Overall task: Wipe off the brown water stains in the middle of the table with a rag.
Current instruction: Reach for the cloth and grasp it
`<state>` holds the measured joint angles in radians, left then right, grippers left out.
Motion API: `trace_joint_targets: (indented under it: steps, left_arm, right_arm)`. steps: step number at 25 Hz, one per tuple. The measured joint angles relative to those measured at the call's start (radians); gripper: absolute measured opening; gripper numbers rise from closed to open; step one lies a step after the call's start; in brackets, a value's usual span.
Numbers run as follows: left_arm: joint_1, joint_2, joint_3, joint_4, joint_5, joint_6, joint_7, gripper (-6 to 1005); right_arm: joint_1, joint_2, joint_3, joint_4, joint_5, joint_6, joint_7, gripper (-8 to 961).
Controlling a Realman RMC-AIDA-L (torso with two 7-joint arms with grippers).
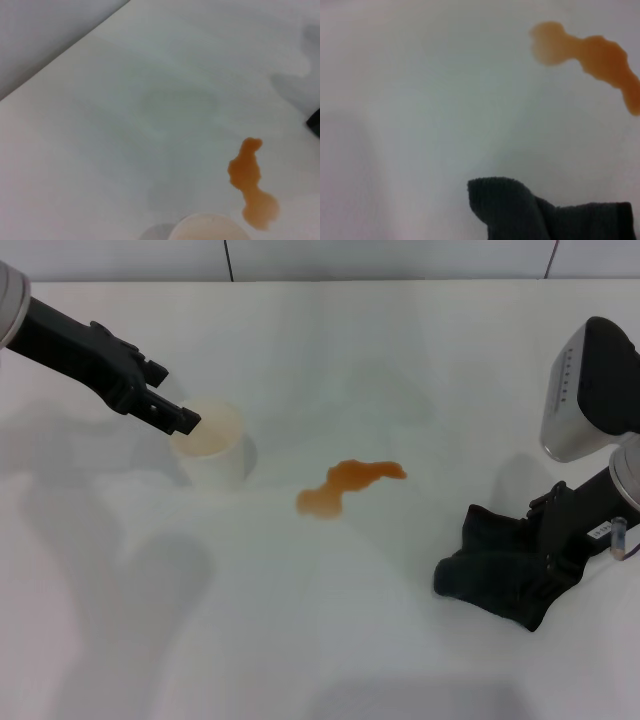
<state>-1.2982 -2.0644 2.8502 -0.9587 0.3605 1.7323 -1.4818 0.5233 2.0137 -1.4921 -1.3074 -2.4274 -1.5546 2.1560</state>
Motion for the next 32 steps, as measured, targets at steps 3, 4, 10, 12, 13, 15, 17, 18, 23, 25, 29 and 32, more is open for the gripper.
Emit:
trace_joint_targets:
  steps: [3, 4, 10, 12, 13, 15, 17, 18, 23, 25, 29, 32]
  left_arm:
    - [-0.002, -0.001, 0.000, 0.000, 0.005, 0.000, 0.000, 861]
    - [-0.003, -0.002, 0.000, 0.000, 0.009, 0.000, 0.000, 861]
    - [-0.012, -0.008, 0.000, 0.000, 0.025, -0.005, 0.000, 861]
    - [-0.013, -0.008, 0.000, 0.000, 0.026, -0.008, 0.000, 861]
    - [-0.013, -0.008, 0.000, 0.000, 0.026, -0.009, 0.000, 861]
    - [-0.013, -0.008, 0.000, 0.000, 0.026, -0.010, 0.000, 861]
    - [-0.013, -0.008, 0.000, 0.000, 0.026, -0.012, 0.000, 861]
    - [-0.013, -0.008, 0.000, 0.000, 0.026, -0.012, 0.000, 861]
    - [-0.013, -0.008, 0.000, 0.000, 0.026, -0.013, 0.000, 861]
    - [-0.013, -0.008, 0.000, 0.000, 0.026, -0.013, 0.000, 861]
    - [-0.016, -0.008, 0.000, 0.000, 0.026, -0.014, 0.000, 861]
    - [-0.017, -0.008, 0.000, 0.001, 0.026, -0.014, 0.000, 861]
  right_arm:
    - [0.001, 0.000, 0.000, 0.014, 0.000, 0.009, 0.000, 855]
    - [0.002, 0.000, -0.001, 0.017, 0.000, 0.011, 0.000, 855]
    - [0.008, 0.000, -0.015, 0.020, -0.001, 0.010, 0.002, 845]
    - [0.008, 0.000, -0.015, 0.018, 0.000, 0.009, 0.005, 842]
    - [0.008, 0.000, -0.013, 0.016, 0.002, 0.011, 0.008, 840]
    - [0.008, 0.000, -0.009, 0.011, 0.005, 0.014, 0.010, 837]
    - [0.008, 0.000, -0.008, 0.009, 0.007, 0.015, 0.011, 652]
    - [0.009, 0.000, -0.009, 0.009, 0.006, 0.016, 0.012, 603]
    - [0.012, 0.001, -0.025, 0.003, 0.002, 0.025, 0.012, 372]
    - [0.012, 0.002, -0.035, 0.002, -0.001, 0.026, 0.012, 298]
    - [0.012, 0.002, -0.039, -0.002, -0.002, 0.026, 0.013, 176]
    - [0.012, 0.002, -0.040, -0.004, -0.001, 0.025, 0.014, 144]
